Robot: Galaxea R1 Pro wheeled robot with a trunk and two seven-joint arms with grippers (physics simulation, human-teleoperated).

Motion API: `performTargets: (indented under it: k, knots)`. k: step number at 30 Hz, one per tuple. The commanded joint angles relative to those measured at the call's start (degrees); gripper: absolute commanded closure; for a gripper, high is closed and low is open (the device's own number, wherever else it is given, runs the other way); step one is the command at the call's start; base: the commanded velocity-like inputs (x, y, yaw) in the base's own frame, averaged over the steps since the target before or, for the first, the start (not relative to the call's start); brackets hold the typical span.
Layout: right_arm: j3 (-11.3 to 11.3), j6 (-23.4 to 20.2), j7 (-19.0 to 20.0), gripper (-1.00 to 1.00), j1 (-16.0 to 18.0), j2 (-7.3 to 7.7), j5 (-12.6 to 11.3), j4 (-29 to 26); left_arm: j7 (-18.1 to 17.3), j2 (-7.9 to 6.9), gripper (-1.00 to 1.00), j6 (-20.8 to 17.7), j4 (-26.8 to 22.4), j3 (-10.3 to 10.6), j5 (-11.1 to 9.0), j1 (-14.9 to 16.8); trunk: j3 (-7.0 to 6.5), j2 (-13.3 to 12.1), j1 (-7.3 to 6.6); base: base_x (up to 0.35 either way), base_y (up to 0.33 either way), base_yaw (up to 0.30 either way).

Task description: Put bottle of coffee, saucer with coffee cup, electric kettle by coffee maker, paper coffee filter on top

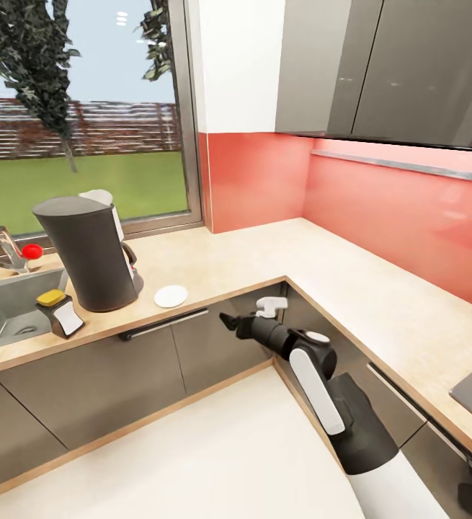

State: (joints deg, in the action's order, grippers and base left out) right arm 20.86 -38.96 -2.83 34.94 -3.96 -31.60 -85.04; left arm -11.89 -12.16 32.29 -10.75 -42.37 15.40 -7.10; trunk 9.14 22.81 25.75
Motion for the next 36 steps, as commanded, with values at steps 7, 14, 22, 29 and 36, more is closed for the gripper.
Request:
performTargets:
  k: [7, 14, 22, 29, 36]
  knots:
    - [0.12, 2.8, -0.43, -1.0, 0.04, 0.24, 1.11, 0.56, 1.33, 0.49, -1.0, -0.26, 0.75, -0.52, 7.98, -1.53, 0.1, 0.11, 0.04, 0.0, 0.0, 0.0]
    - [0.16, 10.41, -0.73, -1.0, 0.04, 0.09, 7.72, 12.48, 2.94, 0.76, -1.0, -0.3, 1.93, -0.61, 10.05, -1.6, 0.1, 0.11, 0.04, 0.0, 0.0, -0.009]
    - [0.3, 35.49, -0.73, -1.0, 0.04, -0.17, 15.4, 54.86, 3.01, 1.64, -1.0, -0.16, 1.96, -0.61, 10.18, -1.6, 0.1, 0.11, 0.04, 0.0, 0.0, -0.001]
    - [0.66, 40.57, -0.25, -1.0, -0.02, -0.65, 19.15, 80.52, 3.03, 3.53, -1.0, -0.16, 1.87, 0.3, 10.27, -1.57, 0.1, 0.11, 0.04, 0.0, 0.0, 0.0]
    - [0.72, 40.46, -0.07, -1.0, -6.01, -0.7, 22.89, 83.57, 3.78, 4.75, -1.0, -0.66, 1.9, 1.51, 10.91, -1.52, 0.1, 0.11, 0.04, 0.0, 0.0, 0.0]
